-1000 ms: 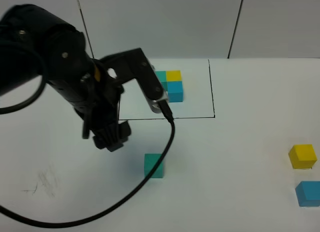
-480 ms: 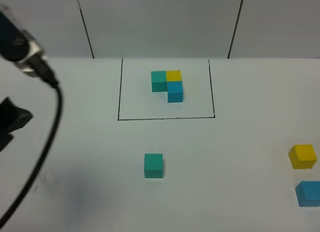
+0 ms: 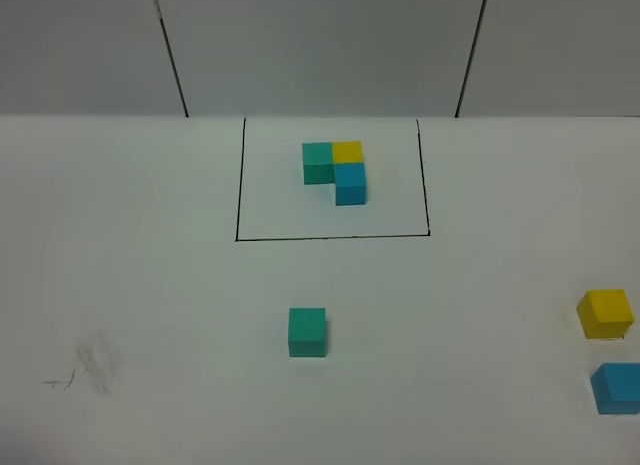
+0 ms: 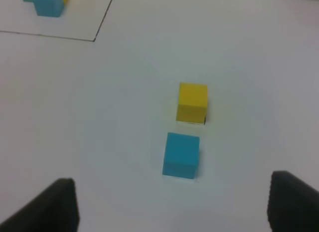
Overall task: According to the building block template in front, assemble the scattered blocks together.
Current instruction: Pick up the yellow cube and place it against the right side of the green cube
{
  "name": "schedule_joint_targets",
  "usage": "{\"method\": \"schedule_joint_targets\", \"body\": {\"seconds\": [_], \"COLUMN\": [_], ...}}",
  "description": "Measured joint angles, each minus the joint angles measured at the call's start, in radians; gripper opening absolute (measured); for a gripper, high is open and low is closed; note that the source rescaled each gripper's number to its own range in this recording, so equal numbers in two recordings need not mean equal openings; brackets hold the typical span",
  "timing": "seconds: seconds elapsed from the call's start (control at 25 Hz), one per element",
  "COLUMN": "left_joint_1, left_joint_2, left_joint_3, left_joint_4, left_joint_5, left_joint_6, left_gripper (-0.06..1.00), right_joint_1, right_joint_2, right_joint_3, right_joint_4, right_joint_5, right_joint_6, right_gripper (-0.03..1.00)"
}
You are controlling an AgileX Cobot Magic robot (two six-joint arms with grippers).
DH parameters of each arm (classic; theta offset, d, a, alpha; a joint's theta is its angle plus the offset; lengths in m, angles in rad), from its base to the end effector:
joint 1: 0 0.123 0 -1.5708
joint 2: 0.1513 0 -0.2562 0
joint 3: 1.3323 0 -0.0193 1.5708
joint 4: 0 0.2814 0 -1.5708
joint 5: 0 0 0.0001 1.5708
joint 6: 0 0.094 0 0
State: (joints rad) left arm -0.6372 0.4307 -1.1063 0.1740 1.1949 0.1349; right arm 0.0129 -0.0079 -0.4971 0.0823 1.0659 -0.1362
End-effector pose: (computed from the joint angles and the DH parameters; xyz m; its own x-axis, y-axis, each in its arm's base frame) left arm 0.0576 -0.0238 0.4337 -0.2333 0.4158 -0.8790 0.5260 0.8143 0.2456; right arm 0.0525 0.0074 0.2900 -0.4454 -0.1017 -0.8896 -0.1203 0.9913 -0.0531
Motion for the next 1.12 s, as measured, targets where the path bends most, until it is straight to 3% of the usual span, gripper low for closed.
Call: {"method": "schedule_joint_targets", "body": {"seconds": [0.16,0.68,0.88,1.12], "left_joint_1": [0.050,0.405,0.521,0.650], "left_joint_2": [-0.091,-0.262,-0.398,-0.437], "left_joint_3": [0.103,0.344,0.403,0.454], "left_joint_4": [-0.088,-0.295,-0.307,-0.254], "left_joint_5": [0.000,-0.021,-0.068,-0.076], "left_joint_6": [-0.016,-0.011,-0.011,-0.018], "left_gripper": [0.66,0.65,0.65,0.65], "right_joint_1": [0.000,0.000,0.000,0.000], "right_joint_2": [0.000,0.000,0.000,0.000], "right_joint_3": [0.000,0.000,0.000,0.000], "right_joint_4": [0.000,0.000,0.000,0.001], "right_joint_5": [0.000,0.000,0.000,0.000], "right_joint_6": [0.000,0.000,0.000,0.000], "right_gripper": [0.60,0.60,0.60,0.60]}}
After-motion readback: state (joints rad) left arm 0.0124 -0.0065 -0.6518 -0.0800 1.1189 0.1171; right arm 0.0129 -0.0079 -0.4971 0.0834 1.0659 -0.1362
